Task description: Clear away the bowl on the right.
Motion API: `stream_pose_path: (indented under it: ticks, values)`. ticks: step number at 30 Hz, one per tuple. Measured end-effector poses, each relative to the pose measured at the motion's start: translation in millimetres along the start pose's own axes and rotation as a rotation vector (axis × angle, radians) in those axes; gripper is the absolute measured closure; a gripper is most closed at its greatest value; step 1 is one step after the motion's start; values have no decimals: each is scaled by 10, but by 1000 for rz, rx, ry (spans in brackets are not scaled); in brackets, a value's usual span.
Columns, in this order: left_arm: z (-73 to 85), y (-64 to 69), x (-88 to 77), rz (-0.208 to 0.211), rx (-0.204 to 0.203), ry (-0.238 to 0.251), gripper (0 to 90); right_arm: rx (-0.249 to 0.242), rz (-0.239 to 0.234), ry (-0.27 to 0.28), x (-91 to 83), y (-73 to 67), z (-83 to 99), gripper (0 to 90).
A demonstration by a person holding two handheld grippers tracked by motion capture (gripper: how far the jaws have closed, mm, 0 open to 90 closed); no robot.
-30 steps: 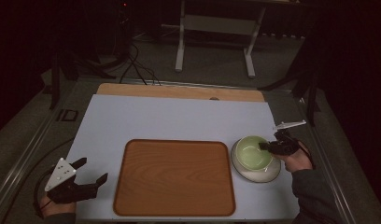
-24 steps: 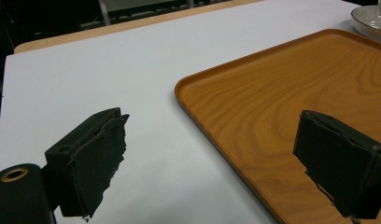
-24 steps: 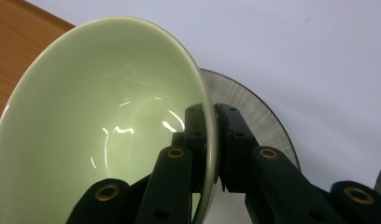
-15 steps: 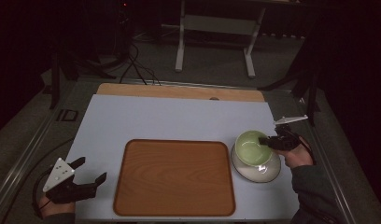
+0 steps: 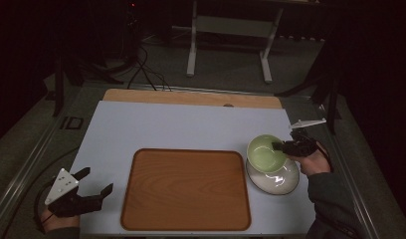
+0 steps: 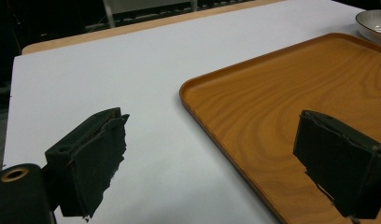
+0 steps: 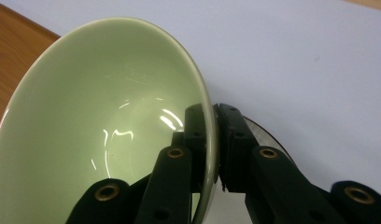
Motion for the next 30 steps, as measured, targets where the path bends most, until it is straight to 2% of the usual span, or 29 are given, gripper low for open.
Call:
stream_pose_path:
  ticks: [30]
  values:
    - [0, -10, -2, -8, -3, 4, 97, -59, -56, 36, 151, -336, -321, 827]
Point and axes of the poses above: each handheld gripper's, and its own axes: x roughly forward along the jaws, z roughly out of its underside, y roughly to its right, the point moved 1 cm from there along x, roughly forward along the jaws, and after that the axes turned 5 degrees about -z, right-handed, at the moved point
